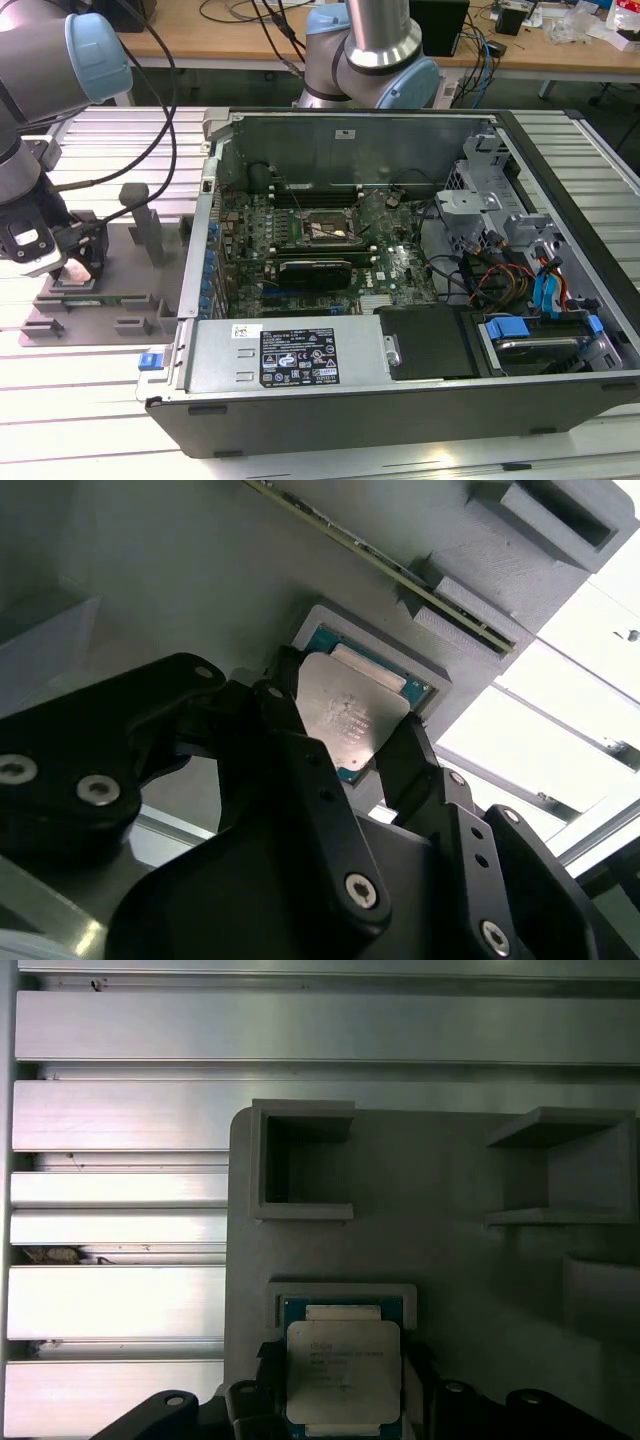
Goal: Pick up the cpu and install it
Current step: 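Pick up the cpu and move it towards the insertion slot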
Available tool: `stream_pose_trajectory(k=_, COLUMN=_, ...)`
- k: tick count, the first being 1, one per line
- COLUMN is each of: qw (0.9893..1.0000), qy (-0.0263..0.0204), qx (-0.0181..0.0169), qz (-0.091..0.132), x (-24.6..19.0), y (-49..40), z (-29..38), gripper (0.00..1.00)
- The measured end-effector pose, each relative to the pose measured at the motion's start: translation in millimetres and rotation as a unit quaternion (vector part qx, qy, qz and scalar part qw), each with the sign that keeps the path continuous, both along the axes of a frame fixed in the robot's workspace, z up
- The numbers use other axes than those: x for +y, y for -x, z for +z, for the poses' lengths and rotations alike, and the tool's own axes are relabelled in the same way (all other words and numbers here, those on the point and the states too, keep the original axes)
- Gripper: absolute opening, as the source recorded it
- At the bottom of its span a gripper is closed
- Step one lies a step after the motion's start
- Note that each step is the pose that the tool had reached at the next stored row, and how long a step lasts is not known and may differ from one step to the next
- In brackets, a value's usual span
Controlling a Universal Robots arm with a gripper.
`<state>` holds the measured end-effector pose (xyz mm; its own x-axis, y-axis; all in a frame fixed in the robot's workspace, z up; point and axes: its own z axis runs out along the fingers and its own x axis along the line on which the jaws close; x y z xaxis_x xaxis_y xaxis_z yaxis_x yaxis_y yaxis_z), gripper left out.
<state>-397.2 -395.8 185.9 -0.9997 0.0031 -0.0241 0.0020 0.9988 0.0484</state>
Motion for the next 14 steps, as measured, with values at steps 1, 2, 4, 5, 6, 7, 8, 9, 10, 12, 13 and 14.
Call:
stream_pose_trajectory(k=1, qw=1.0000, qy=0.0000, qx=0.0000, qz=0.000, x=0.0, y=0.0, z=0.0, gripper=0.55)
stream_pose_trajectory(k=2, qw=1.0000, qy=0.0000, qx=0.0000, qz=0.000, x=0.0, y=0.0, z=-0.1, gripper=0.55)
stream_pose_trajectory(k=4, qw=1.0000, qy=0.0000, qx=0.0000, qz=0.000, x=0.0, y=0.0, z=-0.1, gripper=0.55)
stream_pose_trajectory(k=5, qw=1.0000, qy=0.0000, qx=0.0000, qz=0.000, x=0.0, y=0.0, z=-0.1, gripper=0.55)
stream_pose_trajectory(k=6, qw=1.0000, qy=-0.0001, qx=-0.0001, qz=0.000, x=0.0, y=0.0, z=-0.2, gripper=0.56)
stream_pose_trajectory(k=7, qw=1.0000, qy=0.0000, qx=-0.0001, qz=0.000, x=0.0, y=0.0, z=-0.2, gripper=0.62)
stream_pose_trajectory(k=8, qw=1.0000, qy=0.0000, qx=-0.0001, qz=0.000, x=0.0, y=0.0, z=-0.2, gripper=0.62)
stream_pose_trajectory(k=9, qw=1.0000, qy=0.0000, qx=-0.0001, qz=0.000, x=0.0, y=0.0, z=-0.1, gripper=0.62)
stream_pose_trajectory(k=10, qw=1.0000, qy=-0.0001, qx=-0.0001, qz=0.000, x=0.0, y=0.0, z=-0.1, gripper=0.62)
stream_pose_trajectory(k=12, qw=1.0000, qy=0.0000, qx=-0.0001, qz=0.000, x=0.0, y=0.0, z=1.5, gripper=0.62)
stream_pose_trajectory(k=13, qw=1.0000, qy=0.0000, qx=-0.0001, qz=0.000, x=0.0, y=0.0, z=2.7, gripper=0.62)
stream_pose_trajectory(k=14, qw=1.0000, qy=-0.0001, qx=-0.0002, qz=0.000, x=0.0, y=-0.1, z=2.7, gripper=0.62)
